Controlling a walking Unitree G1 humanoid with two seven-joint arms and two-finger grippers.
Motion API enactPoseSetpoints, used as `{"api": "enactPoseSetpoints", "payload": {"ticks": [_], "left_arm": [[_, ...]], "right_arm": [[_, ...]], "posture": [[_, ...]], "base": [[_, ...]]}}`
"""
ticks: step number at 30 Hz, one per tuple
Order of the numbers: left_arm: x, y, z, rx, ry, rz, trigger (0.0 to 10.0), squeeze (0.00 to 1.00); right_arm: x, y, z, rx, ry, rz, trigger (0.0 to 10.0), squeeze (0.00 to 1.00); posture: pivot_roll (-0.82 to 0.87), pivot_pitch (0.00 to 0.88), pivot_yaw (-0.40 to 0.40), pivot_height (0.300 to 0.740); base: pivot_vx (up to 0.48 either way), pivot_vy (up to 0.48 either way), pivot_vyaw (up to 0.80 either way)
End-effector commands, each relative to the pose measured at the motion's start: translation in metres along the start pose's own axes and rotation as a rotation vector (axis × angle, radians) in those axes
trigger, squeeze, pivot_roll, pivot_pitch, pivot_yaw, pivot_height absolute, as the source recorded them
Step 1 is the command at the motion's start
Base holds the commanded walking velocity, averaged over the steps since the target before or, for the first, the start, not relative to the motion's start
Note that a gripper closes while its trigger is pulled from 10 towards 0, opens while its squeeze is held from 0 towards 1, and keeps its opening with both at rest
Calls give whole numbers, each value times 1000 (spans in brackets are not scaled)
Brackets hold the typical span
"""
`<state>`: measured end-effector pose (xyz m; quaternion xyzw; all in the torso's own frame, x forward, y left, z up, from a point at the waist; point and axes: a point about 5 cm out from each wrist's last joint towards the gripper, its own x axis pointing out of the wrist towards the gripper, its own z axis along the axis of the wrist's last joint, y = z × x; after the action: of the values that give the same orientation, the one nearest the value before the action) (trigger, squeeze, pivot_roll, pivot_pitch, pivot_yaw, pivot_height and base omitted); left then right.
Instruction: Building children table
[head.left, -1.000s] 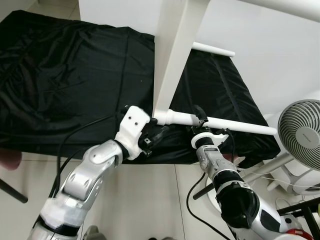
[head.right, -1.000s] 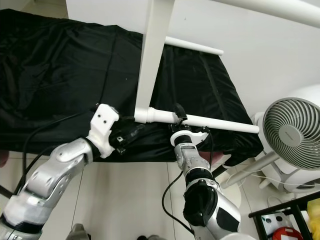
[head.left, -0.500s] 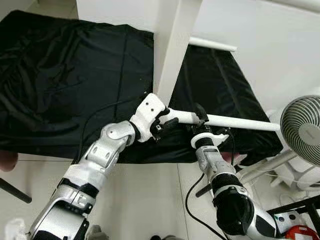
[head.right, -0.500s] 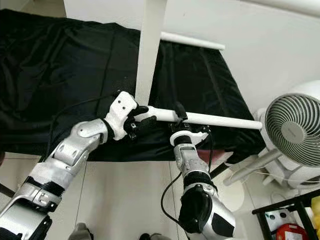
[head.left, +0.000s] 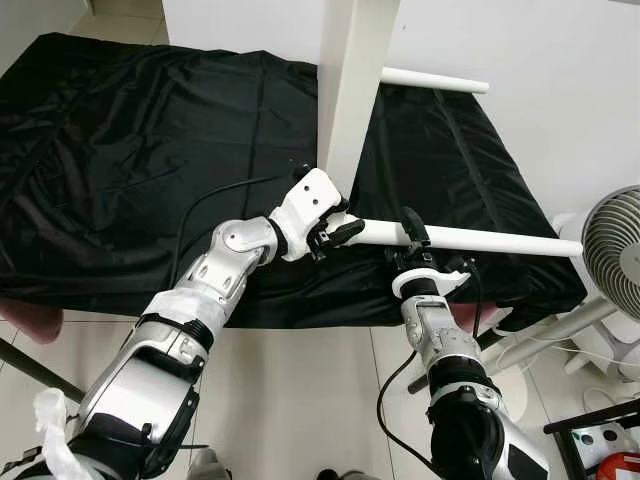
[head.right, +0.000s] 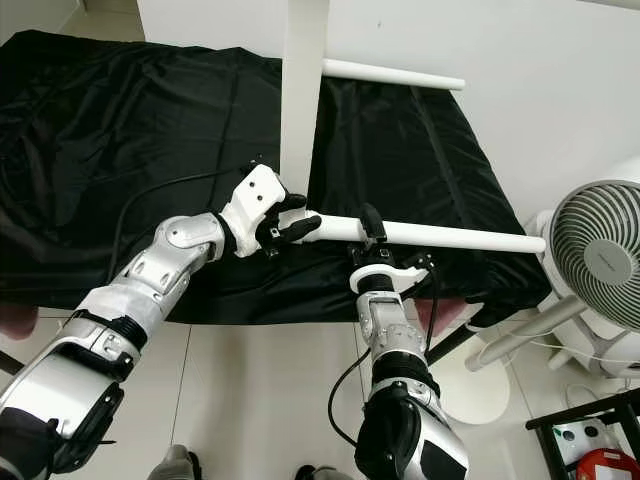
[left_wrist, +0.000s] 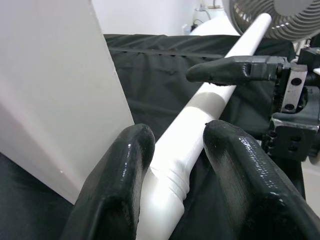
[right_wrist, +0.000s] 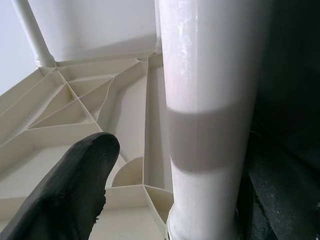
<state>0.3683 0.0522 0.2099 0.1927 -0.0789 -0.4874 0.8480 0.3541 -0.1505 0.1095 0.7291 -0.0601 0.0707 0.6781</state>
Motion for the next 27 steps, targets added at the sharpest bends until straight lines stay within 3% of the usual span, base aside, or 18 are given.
{"api": "enactPoseSetpoints", "payload": {"ticks": [1, 13, 14, 19, 22, 27], "left_arm": [[-1, 8, 2, 16, 4, 24, 10000, 0], [-1, 17, 8, 47, -3, 25, 10000, 0], [-1, 19, 9, 52, -8, 23, 10000, 0], [-1, 20, 9, 58, -18, 22, 10000, 0], [-1, 18, 7, 49, -33, 14, 10000, 0], [-2, 13, 4, 17, -52, -7, 10000, 0]], "right_arm": [[-26, -29, -17, 81, -2, -124, 10000, 0], [-51, -14, -35, 97, 44, -84, 10000, 0], [-60, -4, -38, 62, 67, -55, 10000, 0], [-72, 14, -41, 25, 94, 11, 10000, 0], [-85, 55, -37, -31, 165, 220, 10000, 0], [-86, 71, -30, -131, 179, 326, 10000, 0]], "posture": [[-6, 187, -59, 740], [-1, 196, -51, 740], [-3, 197, -51, 740], [-7, 198, -47, 740], [-10, 195, -46, 740], [-10, 192, -44, 740]], "base": [[0, 0, 0], [0, 0, 0], [0, 0, 0], [0, 0, 0], [0, 0, 0], [0, 0, 0]]}}
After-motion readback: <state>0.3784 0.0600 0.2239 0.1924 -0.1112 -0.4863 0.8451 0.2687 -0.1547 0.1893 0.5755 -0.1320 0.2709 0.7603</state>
